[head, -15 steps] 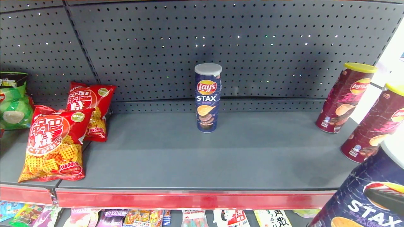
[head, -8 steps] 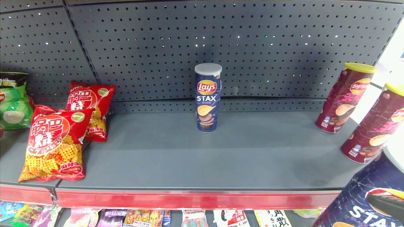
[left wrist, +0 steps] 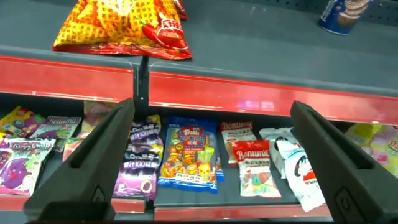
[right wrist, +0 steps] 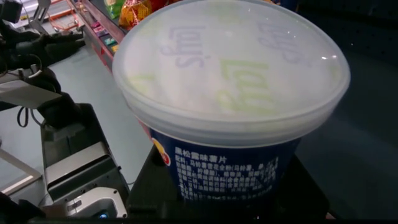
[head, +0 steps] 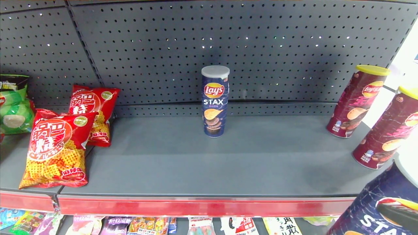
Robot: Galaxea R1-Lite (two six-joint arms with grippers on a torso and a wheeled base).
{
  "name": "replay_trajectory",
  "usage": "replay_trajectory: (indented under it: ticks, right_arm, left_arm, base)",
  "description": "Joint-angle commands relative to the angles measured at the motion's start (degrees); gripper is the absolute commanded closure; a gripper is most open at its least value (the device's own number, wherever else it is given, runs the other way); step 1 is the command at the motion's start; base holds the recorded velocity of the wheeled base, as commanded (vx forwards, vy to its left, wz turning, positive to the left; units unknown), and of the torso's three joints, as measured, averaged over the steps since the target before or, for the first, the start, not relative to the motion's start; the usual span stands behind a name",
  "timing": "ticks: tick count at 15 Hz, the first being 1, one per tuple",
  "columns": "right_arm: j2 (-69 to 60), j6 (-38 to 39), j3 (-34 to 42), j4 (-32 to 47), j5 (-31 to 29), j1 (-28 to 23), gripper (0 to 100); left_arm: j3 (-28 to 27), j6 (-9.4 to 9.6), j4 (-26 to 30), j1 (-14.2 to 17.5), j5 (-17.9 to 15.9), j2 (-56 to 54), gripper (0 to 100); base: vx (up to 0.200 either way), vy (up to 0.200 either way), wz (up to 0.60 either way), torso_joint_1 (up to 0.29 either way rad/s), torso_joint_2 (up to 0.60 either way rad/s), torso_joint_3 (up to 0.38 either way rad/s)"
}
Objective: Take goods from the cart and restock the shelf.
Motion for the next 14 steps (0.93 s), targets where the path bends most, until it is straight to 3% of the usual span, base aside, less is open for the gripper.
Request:
replay_trajectory:
  ticks: [1,2,3,4,5,6,7,8,9,10,12,14]
  right_arm:
    - [-0.22,0.02,0.14,-0.06,-0.04,-0.06,100]
    - [-0.04,0.02,-0.56,-0.14,-0.39,-0.06,100]
    - [1.01,0.20,-1.79,0.03,-0.48,-0.06,100]
    - [1.80,0.20,-1.88,-0.06,-0.48,-0.06,100]
    - [2.24,0.20,-2.06,-0.06,-0.48,-0.06,100]
    - [3.21,0.11,-2.15,-0.23,-0.48,-0.06,100]
    - [4.26,0.11,-2.15,-0.32,-0.48,-0.06,100]
    - [4.70,0.11,-2.15,-0.41,-0.48,-0.06,100]
    - [5.23,0.02,-2.32,-0.50,-0.48,-0.06,100]
    - [5.41,0.02,-2.59,-0.50,-0.48,-0.06,100]
    - [5.49,0.20,-2.67,-0.50,-0.48,-0.06,100]
    - [5.84,0.37,-3.02,-0.41,-0.48,-0.06,100]
  left_arm:
    - [-1.23,-0.15,-0.21,-0.07,-1.09,0.24,0]
    - [-10.98,-0.41,0.14,-2.53,-2.85,6.22,0]
    - [-27.59,-0.33,-3.03,-8.24,-3.55,26.88,0]
    - [-41.22,-0.24,-9.00,-11.23,-3.73,40.32,0]
    - [-47.10,-0.15,-11.46,-11.14,-3.90,46.65,0]
    - [-60.38,0.99,-16.47,-10.62,-6.98,61.06,0]
    - [-67.06,5.21,-21.22,-10.44,-14.36,73.28,0]
    - [-67.32,7.76,-22.80,-10.53,-17.44,76.18,0]
    - [-65.91,15.06,-26.32,-10.53,-28.78,83.48,0]
    - [-64.33,16.46,-26.49,-10.79,-31.06,85.41,0]
    - [-61.34,16.20,-26.32,-12.20,-31.68,86.20,0]
    - [-56.51,16.02,-26.67,-11.67,-35.19,87.17,0]
  base:
    - [0.000,0.000,0.00,0.000,0.00,0.000]
    - [0.000,0.000,0.00,0.000,0.00,0.000]
    - [0.000,0.000,0.00,0.000,0.00,0.000]
    - [0.000,0.000,0.00,0.000,0.00,0.000]
    - [0.000,0.000,0.00,0.000,0.00,0.000]
    - [0.000,0.000,0.00,0.000,0.00,0.000]
    - [0.000,0.000,0.00,0.000,0.00,0.000]
    - [0.000,0.000,0.00,0.000,0.00,0.000]
    - [0.000,0.000,0.00,0.000,0.00,0.000]
    - [0.000,0.000,0.00,0.000,0.00,0.000]
    - [0.000,0.000,0.00,0.000,0.00,0.000]
    - [0.000,0.000,0.00,0.000,0.00,0.000]
